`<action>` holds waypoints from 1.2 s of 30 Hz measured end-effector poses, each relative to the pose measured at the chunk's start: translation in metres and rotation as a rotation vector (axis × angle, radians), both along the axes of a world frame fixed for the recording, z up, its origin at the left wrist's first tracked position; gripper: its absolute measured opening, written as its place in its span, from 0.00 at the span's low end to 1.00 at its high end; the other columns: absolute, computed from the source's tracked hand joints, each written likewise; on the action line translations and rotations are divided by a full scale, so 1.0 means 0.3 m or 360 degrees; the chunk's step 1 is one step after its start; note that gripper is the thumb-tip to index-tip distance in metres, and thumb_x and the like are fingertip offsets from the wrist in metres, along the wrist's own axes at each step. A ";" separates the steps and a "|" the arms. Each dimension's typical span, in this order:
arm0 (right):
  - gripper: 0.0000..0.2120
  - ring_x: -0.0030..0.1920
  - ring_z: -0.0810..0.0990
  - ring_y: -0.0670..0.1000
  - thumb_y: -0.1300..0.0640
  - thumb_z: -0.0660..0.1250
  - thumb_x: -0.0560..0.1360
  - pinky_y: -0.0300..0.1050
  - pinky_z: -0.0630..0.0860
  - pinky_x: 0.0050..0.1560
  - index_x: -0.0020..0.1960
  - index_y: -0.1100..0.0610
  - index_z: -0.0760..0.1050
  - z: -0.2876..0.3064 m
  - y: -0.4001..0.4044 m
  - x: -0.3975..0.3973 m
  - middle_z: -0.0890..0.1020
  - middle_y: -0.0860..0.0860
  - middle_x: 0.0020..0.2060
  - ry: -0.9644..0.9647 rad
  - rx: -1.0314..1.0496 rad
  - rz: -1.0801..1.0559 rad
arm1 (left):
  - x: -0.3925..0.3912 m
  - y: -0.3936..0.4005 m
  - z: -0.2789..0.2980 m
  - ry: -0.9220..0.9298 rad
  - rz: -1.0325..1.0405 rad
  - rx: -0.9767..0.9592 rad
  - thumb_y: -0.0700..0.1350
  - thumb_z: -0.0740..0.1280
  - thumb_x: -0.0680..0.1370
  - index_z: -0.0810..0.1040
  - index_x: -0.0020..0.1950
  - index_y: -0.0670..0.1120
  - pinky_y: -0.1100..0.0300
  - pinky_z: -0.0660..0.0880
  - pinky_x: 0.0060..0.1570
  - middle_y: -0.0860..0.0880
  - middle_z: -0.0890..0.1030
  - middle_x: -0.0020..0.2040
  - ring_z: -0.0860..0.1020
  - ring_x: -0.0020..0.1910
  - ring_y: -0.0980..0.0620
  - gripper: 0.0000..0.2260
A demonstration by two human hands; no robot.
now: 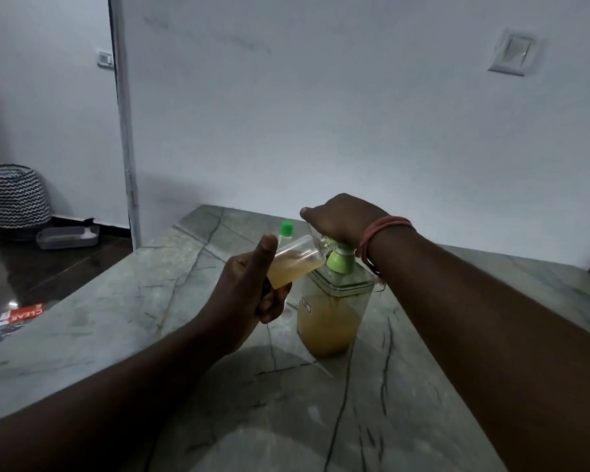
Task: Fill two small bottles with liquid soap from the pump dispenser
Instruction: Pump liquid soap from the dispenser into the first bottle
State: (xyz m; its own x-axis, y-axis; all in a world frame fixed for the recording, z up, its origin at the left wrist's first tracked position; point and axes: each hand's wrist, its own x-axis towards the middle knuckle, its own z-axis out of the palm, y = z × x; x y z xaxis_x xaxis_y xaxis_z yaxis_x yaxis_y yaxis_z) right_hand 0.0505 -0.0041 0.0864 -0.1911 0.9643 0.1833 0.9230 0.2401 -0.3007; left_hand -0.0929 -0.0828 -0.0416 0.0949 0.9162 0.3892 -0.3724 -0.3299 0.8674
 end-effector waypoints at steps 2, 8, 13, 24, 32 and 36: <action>0.19 0.46 0.75 0.55 0.38 0.59 0.75 0.44 0.67 0.44 0.46 0.54 0.72 0.016 -0.003 -0.007 0.80 0.55 0.52 -0.0076 0.0084 -0.0033 | 0.002 -0.006 0.005 -0.0004 0.0004 -0.0004 0.76 0.73 0.66 0.87 0.52 0.44 0.63 0.66 0.23 0.45 0.74 0.31 0.66 0.23 0.56 0.36; 0.29 0.49 0.78 0.56 0.35 0.55 0.75 0.44 0.67 0.44 0.51 0.58 0.80 -0.022 0.011 -0.001 0.82 0.56 0.52 0.0219 0.0066 0.0011 | 0.000 0.004 -0.006 0.0020 0.0013 -0.0026 0.76 0.72 0.65 0.87 0.52 0.44 0.63 0.67 0.23 0.44 0.73 0.31 0.67 0.23 0.56 0.36; 0.29 0.58 0.76 0.58 0.38 0.54 0.78 0.45 0.68 0.51 0.62 0.60 0.77 -0.010 0.003 0.014 0.77 0.58 0.61 0.0171 -0.0067 0.0036 | 0.000 0.009 -0.006 0.0012 0.0003 0.0000 0.75 0.73 0.67 0.82 0.57 0.36 0.64 0.67 0.23 0.45 0.73 0.31 0.67 0.23 0.56 0.43; 0.27 0.44 0.80 0.55 0.36 0.58 0.74 0.44 0.72 0.43 0.50 0.59 0.79 -0.017 0.016 -0.002 0.83 0.54 0.46 0.0243 0.0127 0.0022 | -0.009 0.015 -0.019 0.0029 0.0012 0.0007 0.76 0.72 0.67 0.86 0.53 0.44 0.63 0.67 0.23 0.45 0.74 0.31 0.67 0.23 0.56 0.36; 0.25 0.40 0.76 0.55 0.39 0.59 0.75 0.42 0.66 0.39 0.53 0.60 0.80 -0.011 -0.003 0.010 0.77 0.53 0.35 0.0203 -0.0025 0.0018 | -0.006 0.018 -0.013 0.0048 0.0046 -0.0010 0.76 0.72 0.67 0.86 0.50 0.44 0.63 0.67 0.23 0.45 0.74 0.30 0.68 0.23 0.55 0.35; 0.24 0.43 0.76 0.55 0.36 0.61 0.73 0.43 0.69 0.41 0.48 0.57 0.77 0.004 -0.001 -0.011 0.80 0.55 0.44 -0.0023 0.0067 0.0024 | -0.006 0.008 -0.013 0.0053 0.0037 -0.0021 0.76 0.71 0.68 0.86 0.52 0.44 0.63 0.67 0.23 0.45 0.74 0.31 0.67 0.23 0.55 0.36</action>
State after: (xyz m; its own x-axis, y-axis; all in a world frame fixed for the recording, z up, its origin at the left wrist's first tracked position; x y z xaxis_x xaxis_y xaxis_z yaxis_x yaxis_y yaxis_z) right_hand 0.0473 -0.0043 0.0875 -0.2086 0.9528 0.2208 0.9233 0.2663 -0.2766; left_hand -0.0946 -0.0804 -0.0456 0.0859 0.9234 0.3741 -0.3357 -0.3267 0.8835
